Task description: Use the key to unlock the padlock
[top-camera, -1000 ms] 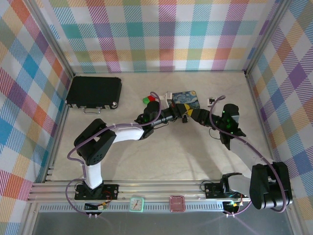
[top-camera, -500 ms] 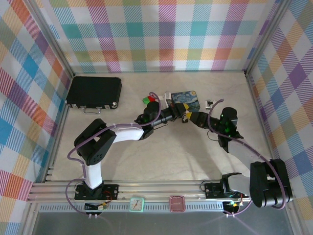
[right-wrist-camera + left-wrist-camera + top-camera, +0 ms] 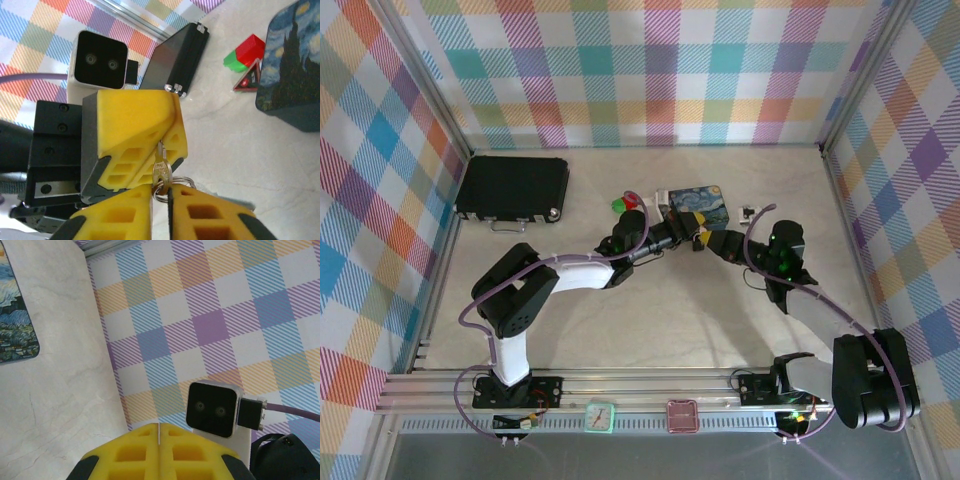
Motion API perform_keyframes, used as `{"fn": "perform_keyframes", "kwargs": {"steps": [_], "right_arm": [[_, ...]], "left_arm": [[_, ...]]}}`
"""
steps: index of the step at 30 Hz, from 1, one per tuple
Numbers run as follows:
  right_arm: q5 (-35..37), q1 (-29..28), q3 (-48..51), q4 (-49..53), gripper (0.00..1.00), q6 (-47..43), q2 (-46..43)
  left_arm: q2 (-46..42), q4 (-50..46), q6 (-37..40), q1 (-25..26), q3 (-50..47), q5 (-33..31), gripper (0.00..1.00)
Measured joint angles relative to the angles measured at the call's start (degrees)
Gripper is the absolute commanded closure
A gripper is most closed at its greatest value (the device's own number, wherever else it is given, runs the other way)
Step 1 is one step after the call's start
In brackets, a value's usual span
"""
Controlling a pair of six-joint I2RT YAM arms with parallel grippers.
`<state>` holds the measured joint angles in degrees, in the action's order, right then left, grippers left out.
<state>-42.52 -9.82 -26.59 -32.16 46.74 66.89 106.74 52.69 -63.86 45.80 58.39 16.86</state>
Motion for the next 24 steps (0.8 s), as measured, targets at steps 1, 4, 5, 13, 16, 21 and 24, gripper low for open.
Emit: {"fn": "perform_keyframes", "kwargs": {"steps": [1,4,5,13,16,21,24], "right_arm": [[0.2,0.0,0.0,0.1,0.76,0.0,-0.1],[1.0,0.0,0.0,0.1,0.78,0.0,-0.7],[1.2,0.0,0.0,0.1,0.79,0.0,-0.8],[1.6,0.0,-0.1,-0.8,1.0,0.9,-0.6],[1.6,0.0,-0.1,-0.7,1.0,0.4,-0.7],[2.9,0.1,-0.9,6.3,1.0,-3.7,-3.8],[4.5,0.5,-2.0,12.6,1.0,-7.0,-6.1]], "left_arm": [[0.0,0.0,0.0,0.1,-0.2,0.0,1.0],[0.0,0.1,0.0,0.3,-0.2,0.0,1.0],[0.0,0.2,0.0,0.3,-0.2,0.0,1.0],[0.0,1.4,-0.8,0.3,-0.2,-0.8,0.94],[0.0,1.7,-1.1,0.3,-0.5,-1.1,0.54],[-0.3,-1.0,0.7,-1.2,-2.3,-1.0,0.4],[-0.7,-5.3,3.8,-3.0,-2.6,-0.4,0.44]]}}
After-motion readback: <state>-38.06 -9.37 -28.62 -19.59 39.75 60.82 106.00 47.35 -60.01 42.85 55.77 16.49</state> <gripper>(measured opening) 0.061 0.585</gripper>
